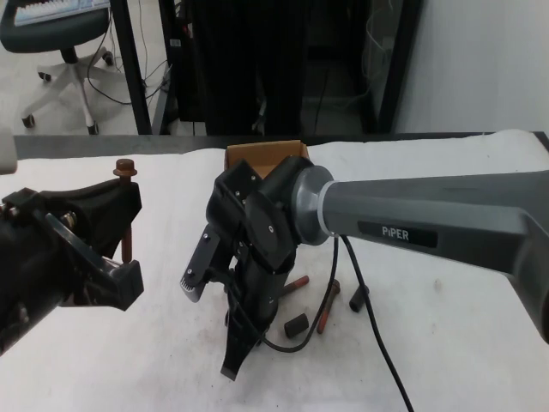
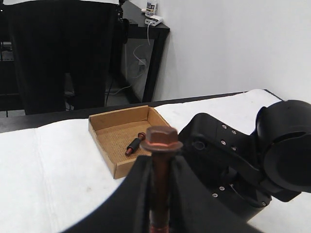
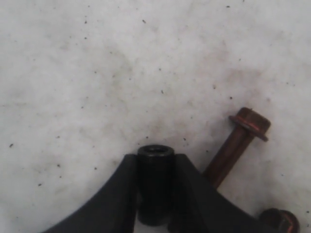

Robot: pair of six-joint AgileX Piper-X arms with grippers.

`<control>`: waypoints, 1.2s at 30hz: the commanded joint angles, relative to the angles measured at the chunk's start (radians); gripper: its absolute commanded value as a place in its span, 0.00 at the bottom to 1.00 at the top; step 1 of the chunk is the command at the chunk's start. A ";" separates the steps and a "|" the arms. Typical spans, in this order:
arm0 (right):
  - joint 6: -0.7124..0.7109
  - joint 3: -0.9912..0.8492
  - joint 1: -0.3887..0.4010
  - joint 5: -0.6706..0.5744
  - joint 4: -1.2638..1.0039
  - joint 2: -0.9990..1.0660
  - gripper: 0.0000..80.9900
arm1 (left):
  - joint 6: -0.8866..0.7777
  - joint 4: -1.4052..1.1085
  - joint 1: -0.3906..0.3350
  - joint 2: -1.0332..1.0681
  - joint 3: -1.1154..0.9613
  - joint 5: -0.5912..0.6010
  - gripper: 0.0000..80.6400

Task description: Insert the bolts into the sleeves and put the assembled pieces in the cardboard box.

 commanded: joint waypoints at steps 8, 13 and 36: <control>0.021 -0.009 -0.002 0.054 0.011 -0.021 0.01 | -0.010 -0.012 0.002 -0.011 -0.005 0.008 0.00; 0.097 -0.008 -0.010 0.011 -0.063 -0.118 0.01 | -0.008 -0.017 0.002 -0.011 -0.005 0.008 0.00; 1.033 0.803 -0.174 -0.848 -1.842 -0.470 0.01 | -0.100 -0.409 0.002 0.035 -0.005 0.434 0.00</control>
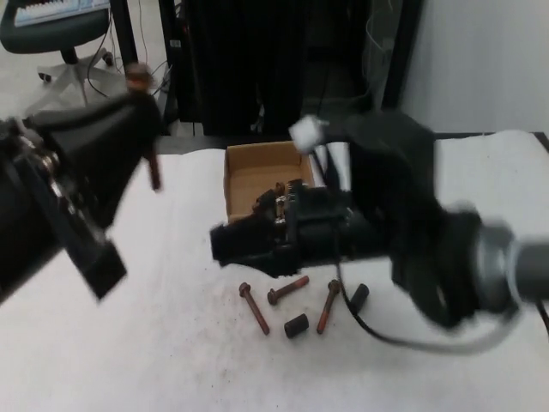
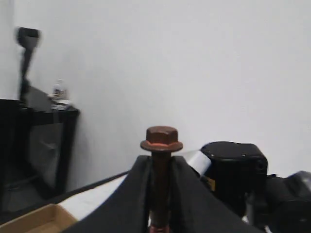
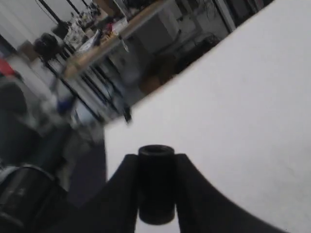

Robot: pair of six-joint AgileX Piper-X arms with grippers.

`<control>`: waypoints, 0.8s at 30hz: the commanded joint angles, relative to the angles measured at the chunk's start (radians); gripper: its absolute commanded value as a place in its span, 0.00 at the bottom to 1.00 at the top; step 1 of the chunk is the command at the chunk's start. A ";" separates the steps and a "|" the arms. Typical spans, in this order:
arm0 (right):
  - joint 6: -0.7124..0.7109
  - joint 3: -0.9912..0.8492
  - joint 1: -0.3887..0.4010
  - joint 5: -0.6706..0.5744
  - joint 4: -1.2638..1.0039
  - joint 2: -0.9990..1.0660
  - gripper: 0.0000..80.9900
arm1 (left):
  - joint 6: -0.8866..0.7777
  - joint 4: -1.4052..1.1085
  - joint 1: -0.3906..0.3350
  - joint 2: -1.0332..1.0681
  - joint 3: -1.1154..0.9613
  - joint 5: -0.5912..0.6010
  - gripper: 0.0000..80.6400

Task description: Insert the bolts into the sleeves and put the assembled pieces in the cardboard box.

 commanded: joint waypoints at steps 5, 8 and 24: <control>0.315 0.323 -0.001 0.028 -1.172 -0.027 0.01 | -0.052 -0.088 0.000 0.053 -0.005 0.082 0.00; 0.283 0.369 -0.002 0.022 -1.172 -0.034 0.01 | -0.143 -0.181 0.000 0.101 -0.005 0.124 0.00; -0.047 0.371 -0.004 0.274 -0.625 -0.034 0.01 | -0.336 -0.519 0.000 0.407 -0.005 0.247 0.00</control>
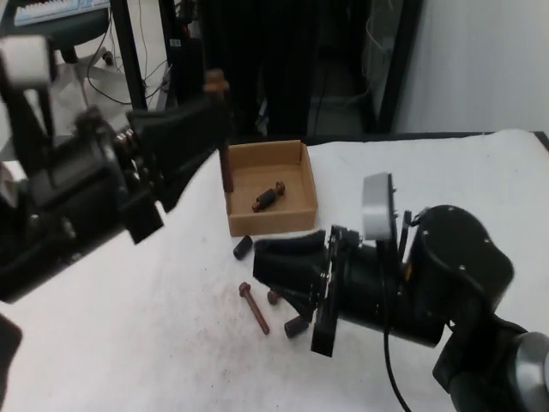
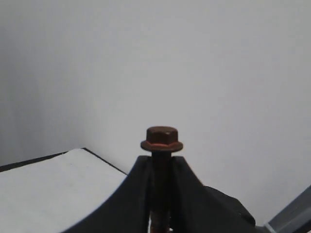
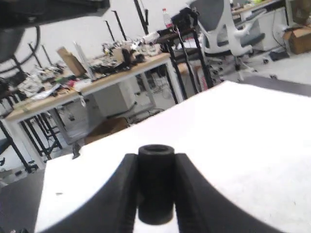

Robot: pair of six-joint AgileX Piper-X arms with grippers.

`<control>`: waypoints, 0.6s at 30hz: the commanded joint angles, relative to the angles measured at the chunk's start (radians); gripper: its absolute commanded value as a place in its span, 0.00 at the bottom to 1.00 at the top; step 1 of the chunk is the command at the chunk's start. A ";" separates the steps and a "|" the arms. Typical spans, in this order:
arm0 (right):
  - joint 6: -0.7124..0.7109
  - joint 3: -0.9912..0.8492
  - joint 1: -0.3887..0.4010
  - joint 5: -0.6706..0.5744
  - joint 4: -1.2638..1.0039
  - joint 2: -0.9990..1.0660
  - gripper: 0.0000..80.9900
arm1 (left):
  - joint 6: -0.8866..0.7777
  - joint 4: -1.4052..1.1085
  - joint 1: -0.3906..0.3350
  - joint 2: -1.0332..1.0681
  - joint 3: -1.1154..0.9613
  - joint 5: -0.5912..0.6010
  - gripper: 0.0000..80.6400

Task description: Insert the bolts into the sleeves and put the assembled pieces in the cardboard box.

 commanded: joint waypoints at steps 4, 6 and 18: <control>-0.026 -0.027 -0.004 0.012 0.012 -0.009 0.01 | 0.068 -0.020 0.000 0.036 -0.005 0.036 0.00; -0.021 -0.044 -0.004 0.009 0.012 -0.009 0.01 | 0.074 -0.016 0.000 0.060 -0.005 0.037 0.00; -0.022 -0.109 0.005 -0.066 0.020 -0.009 0.01 | 0.156 -0.023 0.000 0.116 -0.005 0.016 0.00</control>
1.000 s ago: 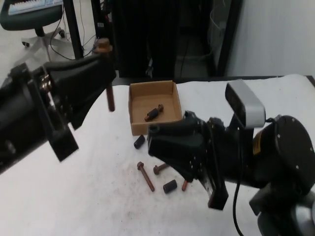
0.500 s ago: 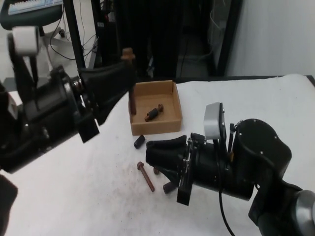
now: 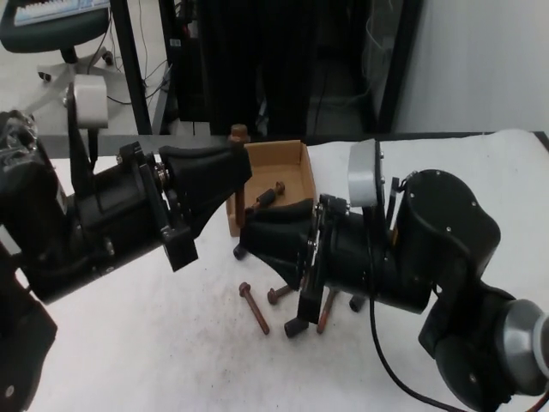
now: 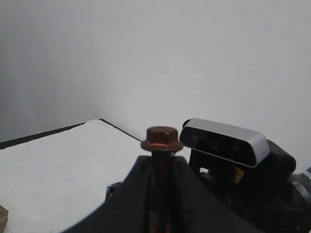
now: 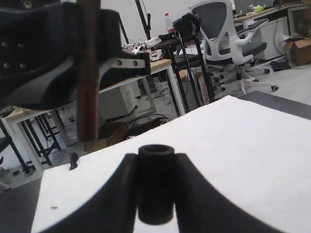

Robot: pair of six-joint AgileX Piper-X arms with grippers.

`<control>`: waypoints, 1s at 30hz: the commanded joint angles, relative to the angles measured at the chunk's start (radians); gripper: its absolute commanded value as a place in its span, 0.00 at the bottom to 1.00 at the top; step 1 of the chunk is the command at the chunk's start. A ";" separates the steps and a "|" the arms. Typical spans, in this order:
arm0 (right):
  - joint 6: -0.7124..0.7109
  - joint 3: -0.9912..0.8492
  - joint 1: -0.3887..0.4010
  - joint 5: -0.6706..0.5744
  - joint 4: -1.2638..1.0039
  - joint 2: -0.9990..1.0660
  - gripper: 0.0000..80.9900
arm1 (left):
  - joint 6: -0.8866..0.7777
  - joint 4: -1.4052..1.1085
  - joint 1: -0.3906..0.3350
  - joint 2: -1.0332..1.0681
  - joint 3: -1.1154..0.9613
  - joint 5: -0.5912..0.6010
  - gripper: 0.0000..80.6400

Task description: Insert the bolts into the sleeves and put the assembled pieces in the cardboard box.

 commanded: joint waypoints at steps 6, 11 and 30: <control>-0.002 -0.010 0.037 -0.092 -0.004 -0.012 0.01 | 0.068 -0.019 0.000 -0.002 -0.005 -0.073 0.00; -0.002 -0.010 0.054 -0.092 -0.004 -0.012 0.01 | 0.070 -0.019 0.000 -0.002 -0.005 -0.072 0.00; 0.114 -0.010 -0.003 -0.110 -0.140 -0.012 0.01 | 0.058 -0.071 0.000 -0.002 -0.005 -0.065 0.00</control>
